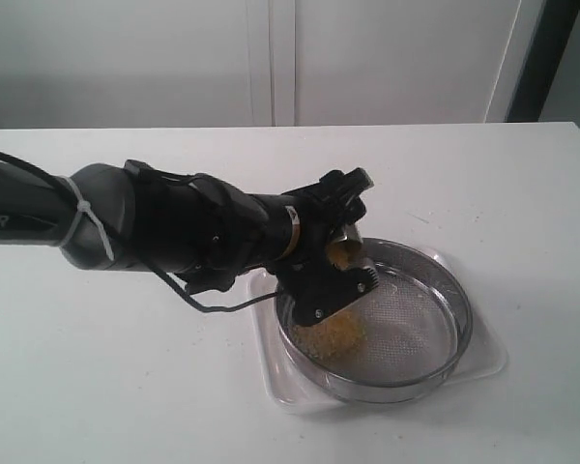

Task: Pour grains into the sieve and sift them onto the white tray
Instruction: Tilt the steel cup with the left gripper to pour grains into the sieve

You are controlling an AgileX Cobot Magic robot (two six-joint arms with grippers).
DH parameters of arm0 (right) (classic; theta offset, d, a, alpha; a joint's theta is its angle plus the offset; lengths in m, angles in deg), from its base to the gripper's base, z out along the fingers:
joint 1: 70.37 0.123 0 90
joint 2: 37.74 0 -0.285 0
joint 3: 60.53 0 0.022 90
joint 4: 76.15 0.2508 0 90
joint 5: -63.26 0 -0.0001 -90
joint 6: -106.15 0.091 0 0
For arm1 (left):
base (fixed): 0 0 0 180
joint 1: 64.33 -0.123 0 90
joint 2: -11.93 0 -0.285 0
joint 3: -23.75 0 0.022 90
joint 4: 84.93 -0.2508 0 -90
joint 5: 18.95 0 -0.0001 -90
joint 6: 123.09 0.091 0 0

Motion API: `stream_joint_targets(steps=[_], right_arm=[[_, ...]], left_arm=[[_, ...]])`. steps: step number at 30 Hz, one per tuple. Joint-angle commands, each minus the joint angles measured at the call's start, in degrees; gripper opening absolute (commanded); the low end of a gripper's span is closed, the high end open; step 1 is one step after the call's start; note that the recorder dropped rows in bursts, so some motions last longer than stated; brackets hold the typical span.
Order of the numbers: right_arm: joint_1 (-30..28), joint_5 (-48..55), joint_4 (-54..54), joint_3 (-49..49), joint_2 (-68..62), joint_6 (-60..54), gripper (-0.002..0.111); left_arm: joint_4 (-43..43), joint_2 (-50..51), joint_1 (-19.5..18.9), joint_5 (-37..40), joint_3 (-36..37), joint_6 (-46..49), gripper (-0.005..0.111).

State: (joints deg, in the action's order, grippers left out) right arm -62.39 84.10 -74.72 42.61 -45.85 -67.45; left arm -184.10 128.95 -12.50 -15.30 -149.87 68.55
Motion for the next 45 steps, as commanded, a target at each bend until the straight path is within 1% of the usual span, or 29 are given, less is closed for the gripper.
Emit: stream_joint_targets(steps=[1,6,20,29,37,45], right_arm=[[0.0,-0.8,0.0,-0.4,0.3,-0.1,0.0],[0.0,-0.8,0.0,-0.4,0.3,-0.1,0.0],[0.0,-0.8,0.0,-0.4,0.3,-0.1,0.0],[0.0,-0.8,0.0,-0.4,0.3,-0.1,0.0],[0.0,-0.8,0.0,-0.4,0.3,-0.1,0.0],[0.0,-0.8,0.0,-0.4,0.3,-0.1,0.0]], left_arm=[[-0.8,-0.6,0.3,0.6,-2.6,0.8,0.0],[-0.8,-0.6,0.3,-2.9,-2.6,7.7,0.0],[-0.8,-0.6,0.3,-2.5,-2.6,23.0,0.0],[-0.8,-0.6,0.3,-2.5,-2.6,23.3,0.0],[-0.8,-0.6,0.3,-4.0,-6.5,22.7,0.0],[-0.8,-0.6,0.3,-5.9,-7.0,23.1,0.0]])
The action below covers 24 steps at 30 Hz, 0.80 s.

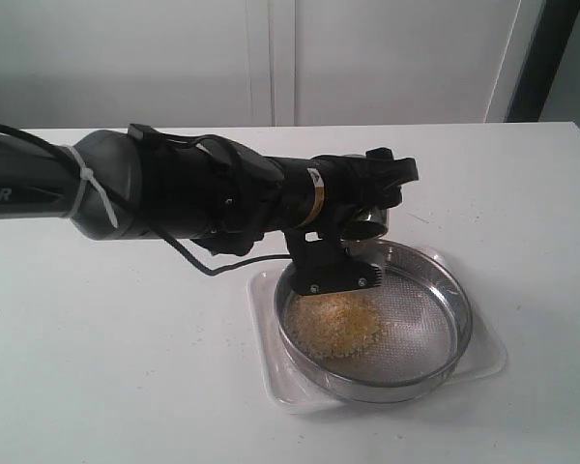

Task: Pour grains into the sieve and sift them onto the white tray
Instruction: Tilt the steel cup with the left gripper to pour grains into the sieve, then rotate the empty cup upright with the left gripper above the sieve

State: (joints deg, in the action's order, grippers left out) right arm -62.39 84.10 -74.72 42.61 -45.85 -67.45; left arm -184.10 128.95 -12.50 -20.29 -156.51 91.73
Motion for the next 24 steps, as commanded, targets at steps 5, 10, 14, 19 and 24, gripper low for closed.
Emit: stream_joint_targets(steps=[5,10,14,19,24], right_arm=[[0.0,-0.8,0.0,-0.4,0.3,-0.1,0.0],[0.0,-0.8,0.0,-0.4,0.3,-0.1,0.0],[0.0,-0.8,0.0,-0.4,0.3,-0.1,0.0],[0.0,-0.8,0.0,-0.4,0.3,-0.1,0.0],[0.0,-0.8,0.0,-0.4,0.3,-0.1,0.0]], left_arm=[[3.1,-0.2,0.3,-0.1,-0.3,-0.4,0.0],[4.3,-0.4,0.9,-2.5,-0.3,-0.6,0.0],[6.4,0.6,0.9,-1.1,-0.3,-0.6,0.0],[9.0,0.8,0.9,-1.4,-0.3,-0.6,0.0],[17.1,0.8,0.9,-1.2,-0.3,-0.6,0.0]])
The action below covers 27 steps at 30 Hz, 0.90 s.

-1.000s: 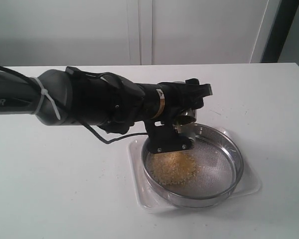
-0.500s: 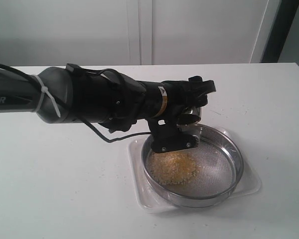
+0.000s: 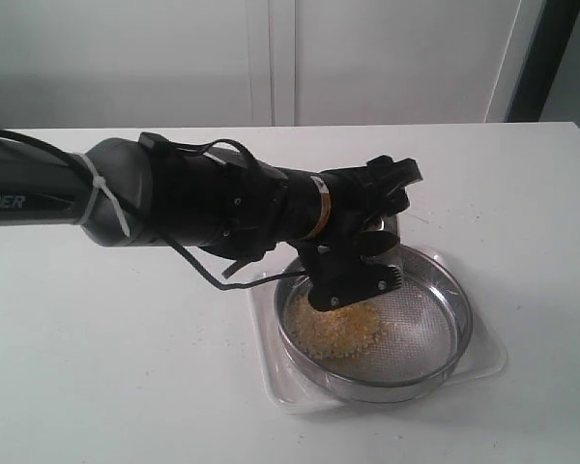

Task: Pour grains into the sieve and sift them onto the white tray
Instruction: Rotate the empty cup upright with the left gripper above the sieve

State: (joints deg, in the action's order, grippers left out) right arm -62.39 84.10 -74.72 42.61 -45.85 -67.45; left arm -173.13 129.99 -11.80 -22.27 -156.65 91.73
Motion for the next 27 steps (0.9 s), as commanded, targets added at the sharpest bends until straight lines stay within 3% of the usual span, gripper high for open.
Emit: stream_joint_targets(steps=[1,8,19,27], right_arm=[[0.0,-0.8,0.0,-0.4,0.3,-0.1,0.0],[0.0,-0.8,0.0,-0.4,0.3,-0.1,0.0],[0.0,-0.8,0.0,-0.4,0.3,-0.1,0.0],[0.0,-0.8,0.0,-0.4,0.3,-0.1,0.0]], left_arm=[[8.3,-0.3,0.2,0.8,-0.2,-0.6,0.0],[27.7,-3.3,0.2,3.7,-0.2,-7.2,0.0],[45.6,-8.9,0.2,14.3,-0.2,-24.5,0.0],[56.6,-10.9,0.2,22.9,-0.2,-28.1,0.0]])
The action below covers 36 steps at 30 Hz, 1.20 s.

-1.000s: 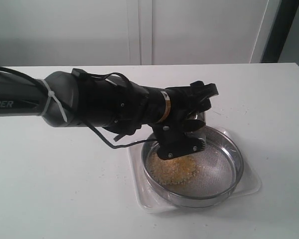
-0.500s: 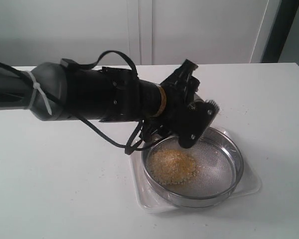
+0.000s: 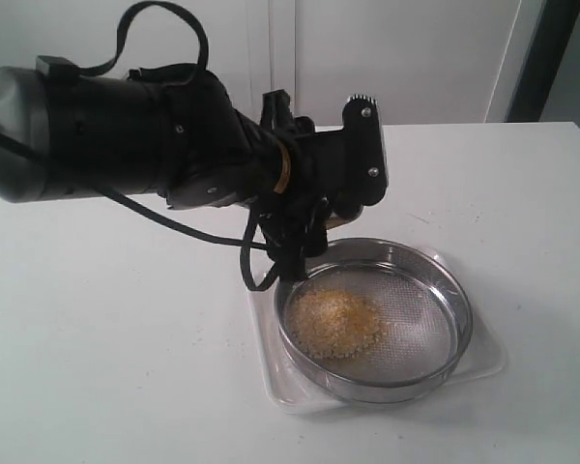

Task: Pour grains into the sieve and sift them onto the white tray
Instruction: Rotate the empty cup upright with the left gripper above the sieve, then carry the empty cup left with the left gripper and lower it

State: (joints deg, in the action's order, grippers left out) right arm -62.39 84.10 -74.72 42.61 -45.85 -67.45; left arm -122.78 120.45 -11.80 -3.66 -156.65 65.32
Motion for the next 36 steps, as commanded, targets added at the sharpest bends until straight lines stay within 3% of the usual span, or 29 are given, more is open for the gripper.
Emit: stream_joint_targets(steps=[1,7,15,21,36], right_arm=[[0.0,-0.8,0.0,-0.4,0.3,-0.1,0.0],[0.0,-0.8,0.0,-0.4,0.3,-0.1,0.0],[0.0,-0.8,0.0,-0.4,0.3,-0.1,0.0],[0.0,-0.8,0.0,-0.4,0.3,-0.1,0.0],[0.0,-0.8,0.0,-0.4,0.3,-0.1,0.0]], left_arm=[[8.1,-1.5,0.2,5.0,-0.2,-2.3,0.0],[15.1,-2.0,0.2,6.5,0.0,-4.8,0.0],[15.6,-3.4,0.1,7.3,0.0,-15.6,0.0],[21.5,-3.9,-2.7,6.1,0.3,-17.2,0.0],[24.7,-14.6,-9.9,-10.4,18.3,-19.1,0.0]])
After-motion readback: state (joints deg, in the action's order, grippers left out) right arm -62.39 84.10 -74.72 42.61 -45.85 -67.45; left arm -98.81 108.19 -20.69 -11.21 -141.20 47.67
